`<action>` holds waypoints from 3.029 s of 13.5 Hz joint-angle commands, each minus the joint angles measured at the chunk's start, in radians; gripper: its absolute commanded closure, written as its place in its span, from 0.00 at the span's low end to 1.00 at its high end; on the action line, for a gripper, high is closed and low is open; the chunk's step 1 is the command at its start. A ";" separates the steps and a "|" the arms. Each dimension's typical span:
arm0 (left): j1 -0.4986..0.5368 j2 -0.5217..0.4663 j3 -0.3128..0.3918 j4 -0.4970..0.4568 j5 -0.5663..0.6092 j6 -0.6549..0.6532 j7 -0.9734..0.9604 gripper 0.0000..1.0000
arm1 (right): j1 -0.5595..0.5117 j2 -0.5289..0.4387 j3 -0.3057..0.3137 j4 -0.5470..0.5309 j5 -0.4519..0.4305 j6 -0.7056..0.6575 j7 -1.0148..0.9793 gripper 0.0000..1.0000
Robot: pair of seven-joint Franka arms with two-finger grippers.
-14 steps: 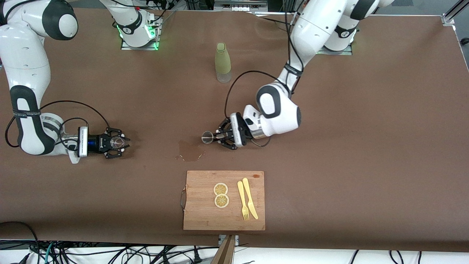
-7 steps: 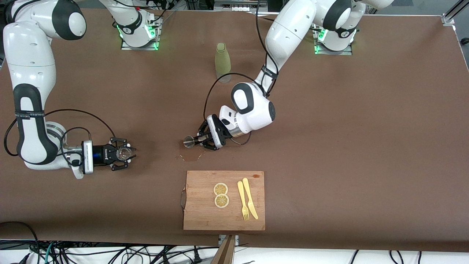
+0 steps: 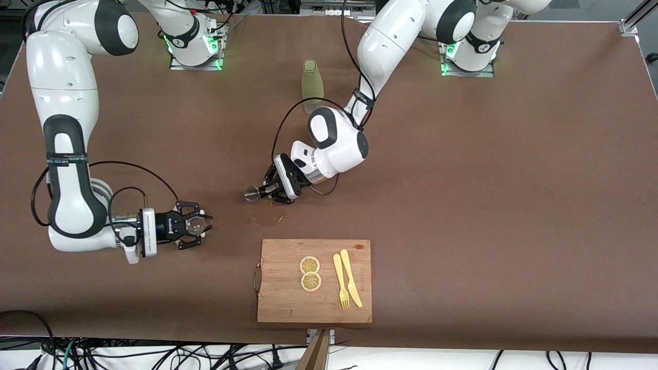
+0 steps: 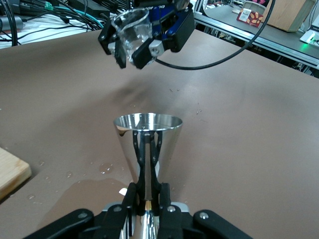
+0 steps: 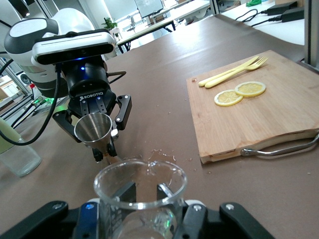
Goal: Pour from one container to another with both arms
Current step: 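Lift the glass cup above the jigger with the right gripper, then tilt the glass cup over the jigger with the right gripper to pour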
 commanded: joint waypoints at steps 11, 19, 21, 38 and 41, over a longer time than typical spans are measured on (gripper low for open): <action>-0.021 0.057 0.042 0.094 -0.031 0.041 -0.066 1.00 | 0.032 0.008 0.105 0.118 -0.257 -0.086 0.190 0.70; -0.021 0.057 0.047 0.096 -0.030 0.041 -0.091 1.00 | 0.032 0.010 0.148 0.145 -0.385 -0.158 0.249 0.70; -0.020 0.056 0.047 0.096 -0.030 0.041 -0.091 1.00 | 0.032 0.011 0.164 0.146 -0.402 -0.157 0.264 0.70; -0.014 0.056 0.047 0.102 -0.030 0.041 -0.089 1.00 | 0.050 0.013 0.274 0.157 -0.571 -0.097 0.372 0.70; -0.014 0.056 0.047 0.103 -0.030 0.041 -0.089 1.00 | 0.051 0.013 0.276 0.157 -0.593 -0.088 0.384 0.70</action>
